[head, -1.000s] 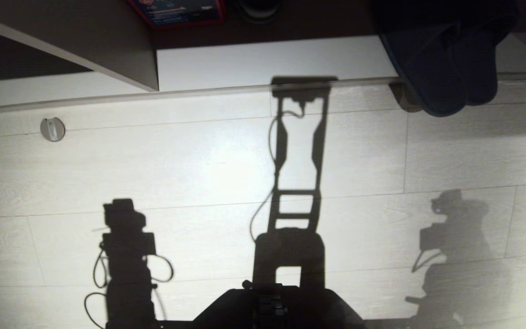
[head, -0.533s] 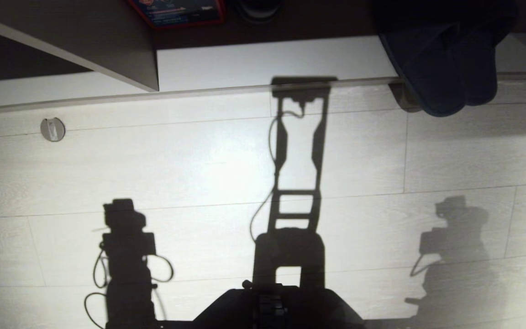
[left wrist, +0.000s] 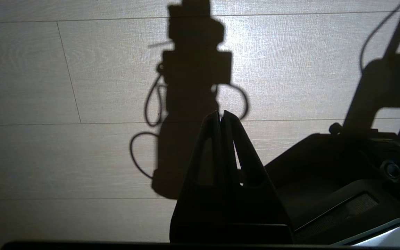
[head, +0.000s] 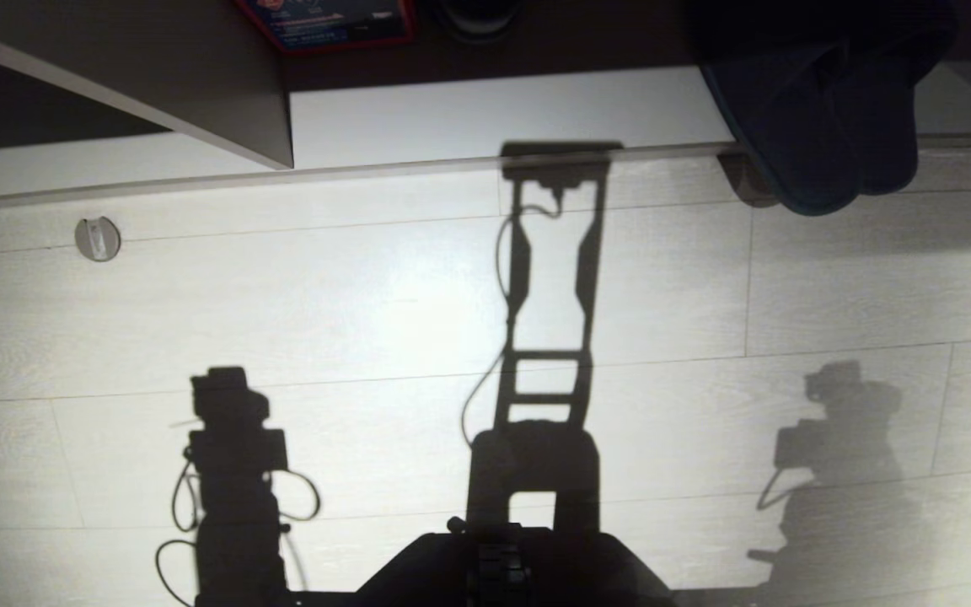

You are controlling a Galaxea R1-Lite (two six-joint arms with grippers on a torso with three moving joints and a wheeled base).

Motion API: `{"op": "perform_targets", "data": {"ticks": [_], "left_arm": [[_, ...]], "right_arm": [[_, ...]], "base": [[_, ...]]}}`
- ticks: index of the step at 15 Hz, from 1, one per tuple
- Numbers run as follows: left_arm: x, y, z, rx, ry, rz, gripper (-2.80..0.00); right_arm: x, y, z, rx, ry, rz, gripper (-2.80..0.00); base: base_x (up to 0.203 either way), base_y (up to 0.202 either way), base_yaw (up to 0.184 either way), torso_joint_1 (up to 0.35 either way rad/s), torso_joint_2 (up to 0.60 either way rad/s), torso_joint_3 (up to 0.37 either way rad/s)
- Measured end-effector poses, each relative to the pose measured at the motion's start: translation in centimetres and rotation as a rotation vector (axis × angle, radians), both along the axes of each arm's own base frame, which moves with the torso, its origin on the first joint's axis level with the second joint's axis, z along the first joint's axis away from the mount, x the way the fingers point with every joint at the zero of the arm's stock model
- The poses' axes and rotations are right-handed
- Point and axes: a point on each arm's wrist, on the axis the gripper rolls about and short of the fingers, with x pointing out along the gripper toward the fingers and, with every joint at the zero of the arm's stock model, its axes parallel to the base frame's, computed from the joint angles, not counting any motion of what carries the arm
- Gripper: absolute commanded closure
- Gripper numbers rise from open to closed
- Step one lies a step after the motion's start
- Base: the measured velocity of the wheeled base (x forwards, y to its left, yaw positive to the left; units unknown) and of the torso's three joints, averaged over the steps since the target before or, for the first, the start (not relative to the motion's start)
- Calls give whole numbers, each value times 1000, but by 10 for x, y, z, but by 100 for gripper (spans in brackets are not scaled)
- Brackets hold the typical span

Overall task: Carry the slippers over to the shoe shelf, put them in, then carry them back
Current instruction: Pick up the slippers in the shoe cabinet

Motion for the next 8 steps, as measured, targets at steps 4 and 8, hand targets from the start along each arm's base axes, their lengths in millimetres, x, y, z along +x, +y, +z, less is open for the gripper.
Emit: {"op": "perform_targets", "data": {"ticks": [4,8], "left_arm": [[0,0,0,0,0,1,0],[0,0,0,0,0,0,0]], "right_arm": [[5,0,21,-4,-59,1,0],[18,0,51,-6,-94,-2,0]], "base": [[0,0,0,0,0,0],[0,0,0,0,0,0]]}}
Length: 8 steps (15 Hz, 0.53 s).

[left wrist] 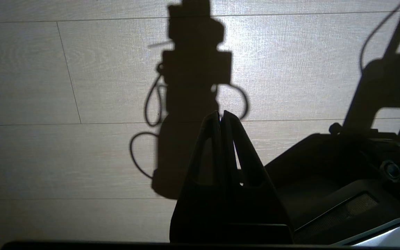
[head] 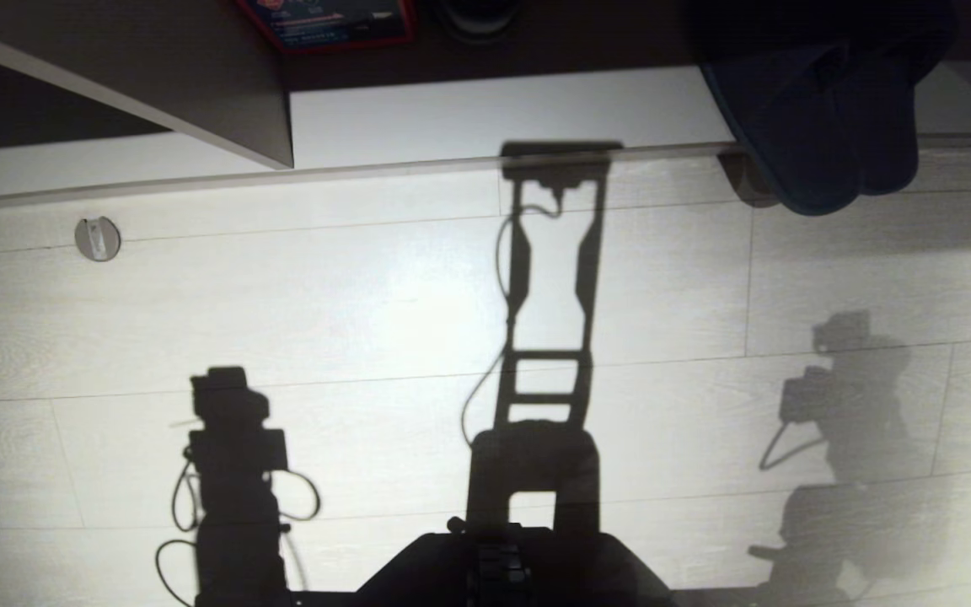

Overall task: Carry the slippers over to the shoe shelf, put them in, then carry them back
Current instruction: Pick up the slippers in the shoe cabinet

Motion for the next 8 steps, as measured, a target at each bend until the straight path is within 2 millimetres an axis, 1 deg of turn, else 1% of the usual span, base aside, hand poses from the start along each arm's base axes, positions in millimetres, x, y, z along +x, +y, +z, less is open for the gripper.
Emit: {"op": "perform_targets", "data": {"ticks": [5,7,8], "left_arm": [[0,0,0,0,0,0,0],[0,0,0,0,0,0,0],[0,0,0,0,0,-1,0]], "right_arm": [[35,-1,48,-20,-36,-49,0],[48,-2,61,-46,-35,-66,0],[54,-3,63,-57,-24,-72,0]], "base": [[0,0,0,0,0,0],[0,0,0,0,0,0],[0,0,0,0,0,0]]}}
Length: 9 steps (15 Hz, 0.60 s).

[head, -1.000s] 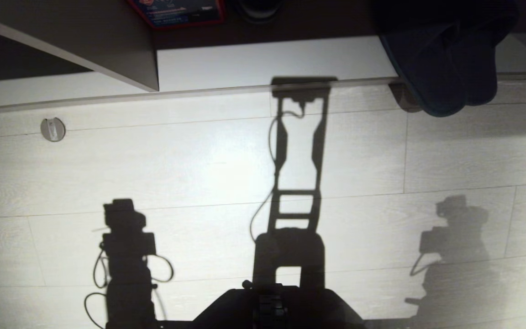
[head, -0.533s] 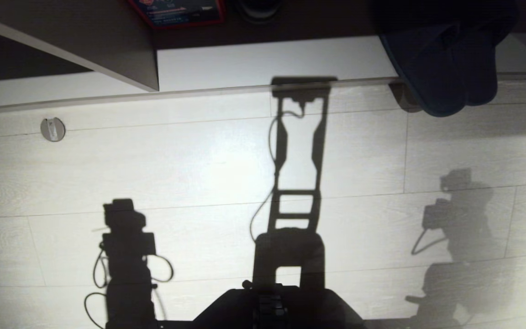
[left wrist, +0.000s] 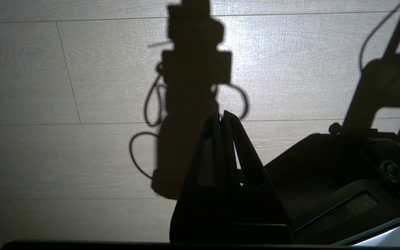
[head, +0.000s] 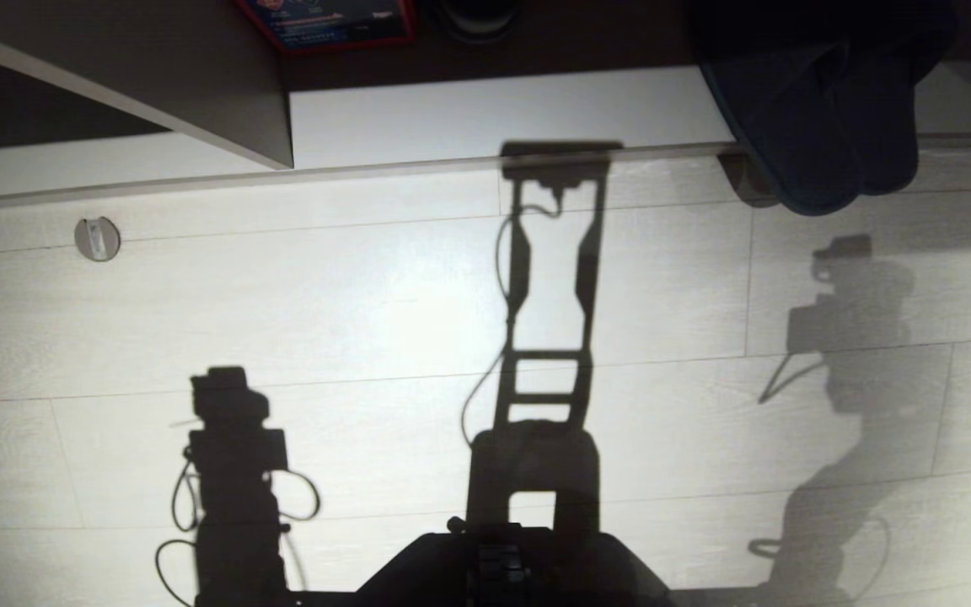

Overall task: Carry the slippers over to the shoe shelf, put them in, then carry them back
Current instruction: Pick up the slippers in the shoe cabinet

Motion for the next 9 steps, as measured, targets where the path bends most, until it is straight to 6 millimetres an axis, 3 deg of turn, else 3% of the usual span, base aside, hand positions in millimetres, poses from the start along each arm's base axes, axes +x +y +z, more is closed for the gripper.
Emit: {"op": "perform_targets", "data": {"ticks": [9], "left_arm": [[0,0,0,0,0,0,0]], "right_arm": [[49,-7,12,-46,44,-45,0]], "base": [[0,0,0,0,0,0]]}}
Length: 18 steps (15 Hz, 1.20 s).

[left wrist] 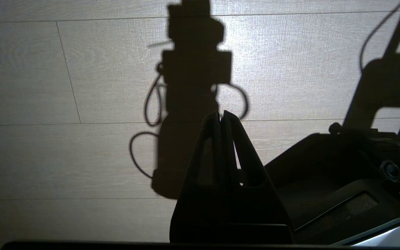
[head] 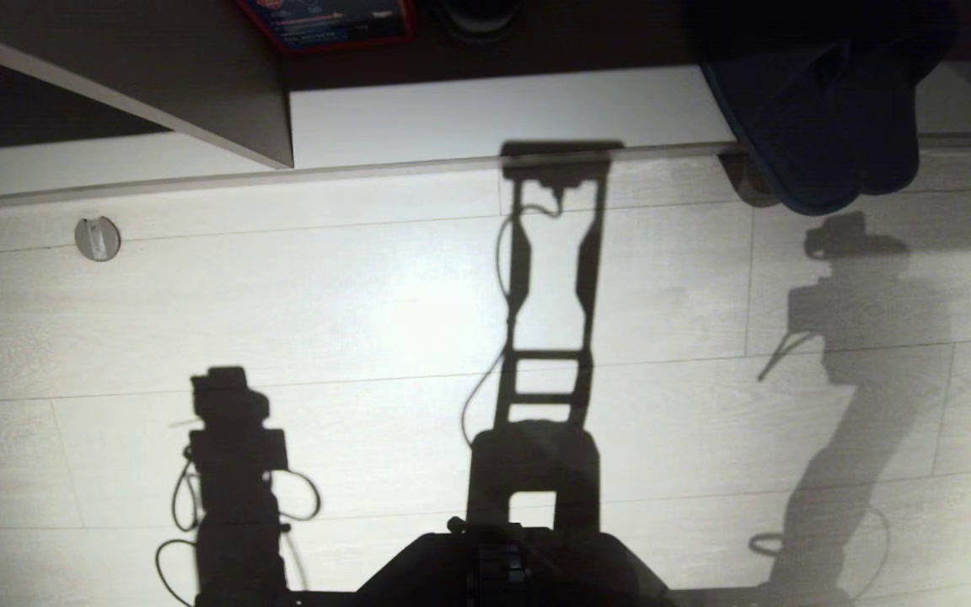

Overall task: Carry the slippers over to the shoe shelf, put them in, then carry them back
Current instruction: Pick up the slippers in the shoe cabinet

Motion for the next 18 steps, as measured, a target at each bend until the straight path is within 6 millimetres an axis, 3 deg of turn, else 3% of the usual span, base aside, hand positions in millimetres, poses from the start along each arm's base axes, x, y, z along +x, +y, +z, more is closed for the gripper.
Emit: {"op": "perform_targets", "data": {"ticks": [10,18], "left_arm": [[0,0,0,0,0,1,0],[0,0,0,0,0,1,0]], "right_arm": [[37,-9,2,-36,-58,-40,0],[81,-20,-6,-43,-126,-34,0]], "base": [[0,0,0,0,0,0],[0,0,0,0,0,0]]}}
